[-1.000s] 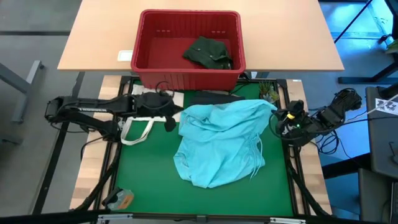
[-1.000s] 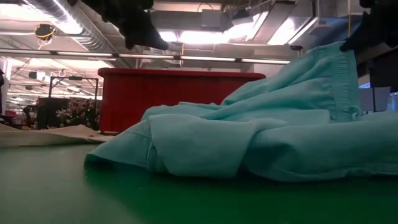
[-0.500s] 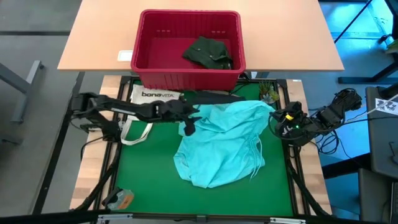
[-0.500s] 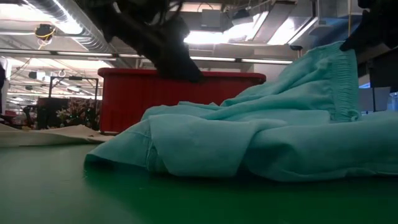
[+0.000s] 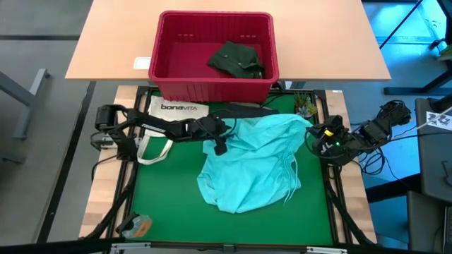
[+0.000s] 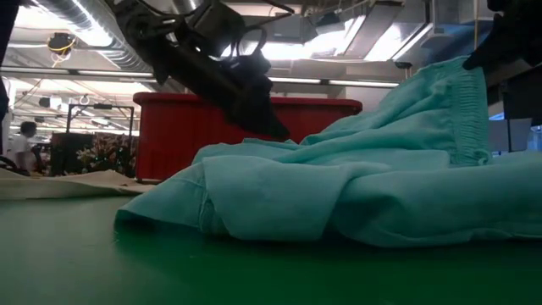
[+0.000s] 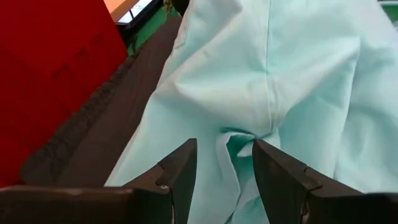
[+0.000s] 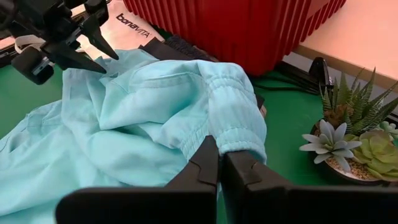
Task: Fold Laundry from Bin
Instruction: Remove the light blue shorts from the red laundry bin
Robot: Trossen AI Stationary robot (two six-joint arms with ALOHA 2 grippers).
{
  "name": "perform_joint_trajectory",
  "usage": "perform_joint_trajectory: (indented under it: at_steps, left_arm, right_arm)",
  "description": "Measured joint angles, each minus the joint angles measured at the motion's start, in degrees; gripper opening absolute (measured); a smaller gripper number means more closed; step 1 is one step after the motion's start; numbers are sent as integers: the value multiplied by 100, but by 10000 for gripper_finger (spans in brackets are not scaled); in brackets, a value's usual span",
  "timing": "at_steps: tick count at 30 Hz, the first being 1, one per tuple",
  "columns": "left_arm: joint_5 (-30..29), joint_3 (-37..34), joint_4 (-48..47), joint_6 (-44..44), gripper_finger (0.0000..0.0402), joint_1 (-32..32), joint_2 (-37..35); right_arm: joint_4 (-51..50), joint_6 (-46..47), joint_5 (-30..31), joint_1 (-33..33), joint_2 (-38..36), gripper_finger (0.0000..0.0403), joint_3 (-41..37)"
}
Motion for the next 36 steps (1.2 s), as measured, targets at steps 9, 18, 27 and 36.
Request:
perform_joint_trajectory:
  at_steps: [9, 18, 27, 36]
  left_arm:
    - [46, 4, 436, -92, 149, 56, 376]
    - [63, 27, 612, -153, 148, 148, 634]
    - [61, 26, 609, -151, 33, 136, 547]
    - [28, 31, 266, -145, 2, 205, -381]
  right_arm:
    - [14, 0, 2, 0, 0, 1, 0]
    - [11, 0, 2, 0, 2, 1, 0]
    - [-12, 0, 57, 1, 2, 1, 0]
    - [-169, 42, 411, 0, 2, 1, -2]
